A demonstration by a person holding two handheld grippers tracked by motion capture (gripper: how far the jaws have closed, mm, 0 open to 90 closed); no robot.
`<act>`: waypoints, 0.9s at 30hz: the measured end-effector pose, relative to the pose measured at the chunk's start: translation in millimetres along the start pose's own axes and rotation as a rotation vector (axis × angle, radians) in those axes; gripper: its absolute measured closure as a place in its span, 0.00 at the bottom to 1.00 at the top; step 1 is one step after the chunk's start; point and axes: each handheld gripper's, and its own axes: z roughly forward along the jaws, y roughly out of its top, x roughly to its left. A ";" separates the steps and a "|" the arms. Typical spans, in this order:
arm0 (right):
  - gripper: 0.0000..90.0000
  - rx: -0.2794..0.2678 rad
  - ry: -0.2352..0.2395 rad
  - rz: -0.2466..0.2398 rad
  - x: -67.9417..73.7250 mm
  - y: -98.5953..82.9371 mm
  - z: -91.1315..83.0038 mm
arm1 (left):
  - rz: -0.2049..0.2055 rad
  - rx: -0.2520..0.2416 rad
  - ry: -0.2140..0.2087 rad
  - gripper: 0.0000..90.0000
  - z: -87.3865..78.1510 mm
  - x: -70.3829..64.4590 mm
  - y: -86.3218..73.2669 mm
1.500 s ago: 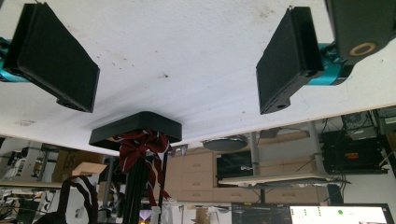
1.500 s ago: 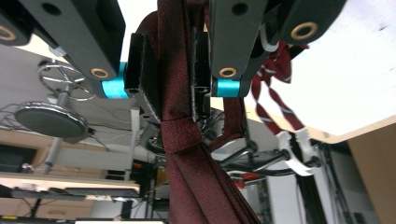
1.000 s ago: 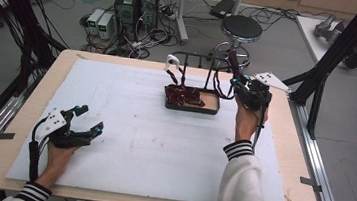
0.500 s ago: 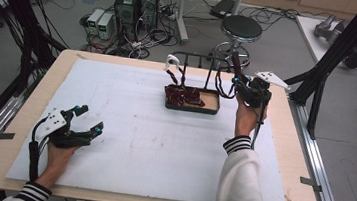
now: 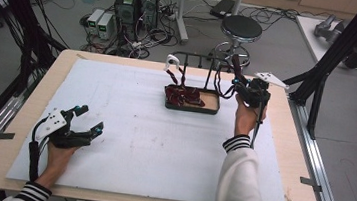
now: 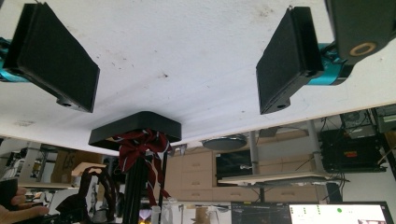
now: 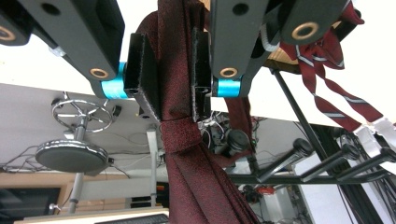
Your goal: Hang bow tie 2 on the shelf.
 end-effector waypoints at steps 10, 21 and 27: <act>0.49 0.018 -0.021 -0.021 -1.1 -2.7 4.7 | 0.000 0.000 0.001 0.15 0.0 0.1 0.0; 0.13 0.039 -0.045 -0.085 2.0 -0.9 -2.6 | 0.004 0.001 0.001 0.15 0.1 0.0 0.1; 0.12 0.004 0.000 -0.121 9.2 2.3 -19.0 | 0.000 0.000 0.001 0.15 0.0 0.3 0.0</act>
